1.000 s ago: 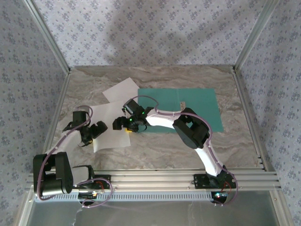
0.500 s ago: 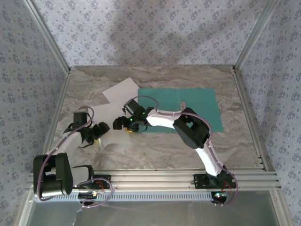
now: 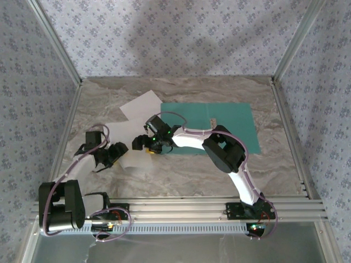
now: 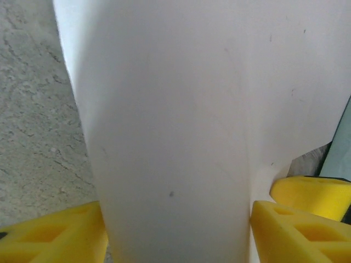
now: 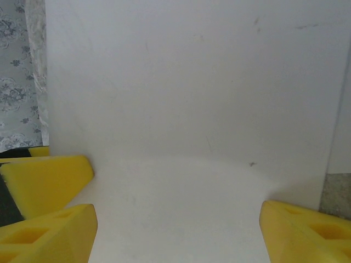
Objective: Put the files into the folder
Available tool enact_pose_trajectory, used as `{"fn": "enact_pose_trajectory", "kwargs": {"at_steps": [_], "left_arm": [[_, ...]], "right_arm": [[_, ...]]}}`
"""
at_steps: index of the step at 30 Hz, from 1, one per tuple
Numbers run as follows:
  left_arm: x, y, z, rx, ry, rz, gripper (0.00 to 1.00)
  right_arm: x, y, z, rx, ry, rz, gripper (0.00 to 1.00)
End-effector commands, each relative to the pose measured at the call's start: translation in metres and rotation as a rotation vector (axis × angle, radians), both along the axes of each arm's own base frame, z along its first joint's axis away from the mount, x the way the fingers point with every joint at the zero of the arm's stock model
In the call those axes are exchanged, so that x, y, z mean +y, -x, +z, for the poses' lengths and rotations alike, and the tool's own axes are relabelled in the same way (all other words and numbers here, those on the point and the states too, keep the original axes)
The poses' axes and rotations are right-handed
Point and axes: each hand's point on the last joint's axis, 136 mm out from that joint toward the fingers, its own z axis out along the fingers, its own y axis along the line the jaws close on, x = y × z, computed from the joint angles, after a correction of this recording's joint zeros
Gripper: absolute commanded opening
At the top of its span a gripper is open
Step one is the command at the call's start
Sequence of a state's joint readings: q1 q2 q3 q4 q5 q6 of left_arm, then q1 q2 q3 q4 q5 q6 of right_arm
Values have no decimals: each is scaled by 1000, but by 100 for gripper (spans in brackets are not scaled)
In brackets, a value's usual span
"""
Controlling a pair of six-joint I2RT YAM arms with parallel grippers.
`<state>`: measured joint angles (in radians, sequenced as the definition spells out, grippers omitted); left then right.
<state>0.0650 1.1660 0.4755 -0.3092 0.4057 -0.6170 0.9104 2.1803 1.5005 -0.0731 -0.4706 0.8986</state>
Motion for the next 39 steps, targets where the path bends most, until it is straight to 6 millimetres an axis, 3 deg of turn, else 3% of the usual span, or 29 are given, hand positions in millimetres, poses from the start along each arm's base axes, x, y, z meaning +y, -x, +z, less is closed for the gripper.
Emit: {"fn": "enact_pose_trajectory", "kwargs": {"at_steps": [1, 16, 24, 31, 39], "left_arm": [[-6, -2, 6, -26, 33, -7, 63], [-10, -2, 3, -24, 70, -3, 46], [-15, -5, 8, -41, 116, 8, 38], [-23, -9, 20, -62, 175, 9, 35], [-41, -20, 52, -130, 299, -35, 31]], "right_arm": [[1, 13, 0, 46, -11, 15, 80], [6, 15, 18, 69, -73, 15, 80], [3, 17, 73, 50, -152, 30, 81], [-21, 11, 118, 28, -258, -2, 83], [-69, -12, 135, 61, -487, -141, 85]]}}
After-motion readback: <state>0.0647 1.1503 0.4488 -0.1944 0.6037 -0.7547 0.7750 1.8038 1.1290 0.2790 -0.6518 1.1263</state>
